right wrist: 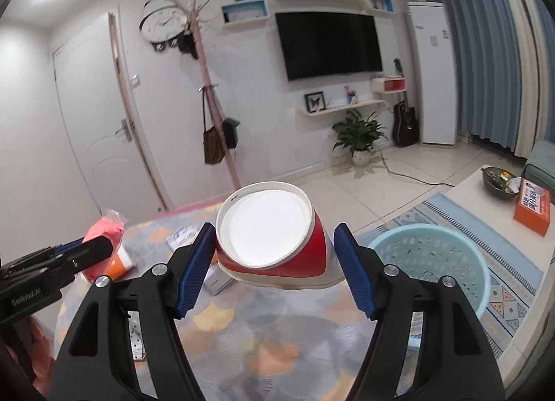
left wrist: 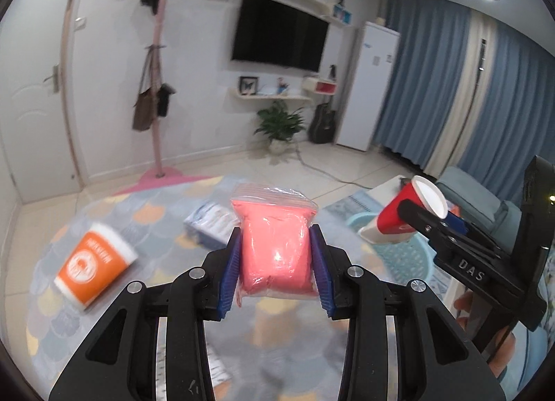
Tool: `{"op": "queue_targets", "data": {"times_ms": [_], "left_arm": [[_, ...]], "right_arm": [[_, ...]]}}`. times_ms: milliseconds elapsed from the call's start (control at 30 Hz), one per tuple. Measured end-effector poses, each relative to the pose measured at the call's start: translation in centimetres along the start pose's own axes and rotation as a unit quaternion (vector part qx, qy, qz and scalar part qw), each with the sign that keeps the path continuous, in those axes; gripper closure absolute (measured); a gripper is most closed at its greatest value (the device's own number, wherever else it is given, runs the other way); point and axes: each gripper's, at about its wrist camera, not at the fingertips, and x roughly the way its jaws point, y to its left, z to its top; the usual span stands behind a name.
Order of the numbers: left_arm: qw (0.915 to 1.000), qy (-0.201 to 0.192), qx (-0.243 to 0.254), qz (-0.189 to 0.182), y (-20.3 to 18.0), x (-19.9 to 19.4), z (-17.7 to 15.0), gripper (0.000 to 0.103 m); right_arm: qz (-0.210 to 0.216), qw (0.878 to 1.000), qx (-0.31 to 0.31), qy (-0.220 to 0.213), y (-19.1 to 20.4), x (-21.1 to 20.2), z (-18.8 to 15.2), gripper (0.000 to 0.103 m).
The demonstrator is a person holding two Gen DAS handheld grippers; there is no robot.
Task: Collect trash
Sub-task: 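Carry the clay pack and red cup over the light blue basket, then open both grippers to drop the items into the basket, then withdraw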
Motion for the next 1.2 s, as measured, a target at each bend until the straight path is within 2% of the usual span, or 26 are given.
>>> {"op": "queue_targets", "data": {"times_ms": [367,567,867,1200], "left_arm": [[0.9968,0.008,0.065,-0.046,-8.9,3.5,2.0,0.066],[0.9927,0.031,0.089,-0.075,-13.9,7.1,1.9,0.066],[0.9895,0.083,0.076,-0.091,-17.0,13.6,1.2,0.066],[0.9823,0.154,0.051,-0.094,-18.0,20.8,-1.1,0.066]], "right_arm": [[-0.061,0.997,0.033,-0.022,-7.4,-2.3,1.6,0.037],[-0.101,0.993,0.067,0.0,-12.5,-1.1,1.4,0.037],[-0.147,0.98,0.12,0.058,-20.2,3.9,-1.0,0.037],[-0.181,0.967,0.143,0.107,-23.4,6.9,-3.3,0.036]]}}
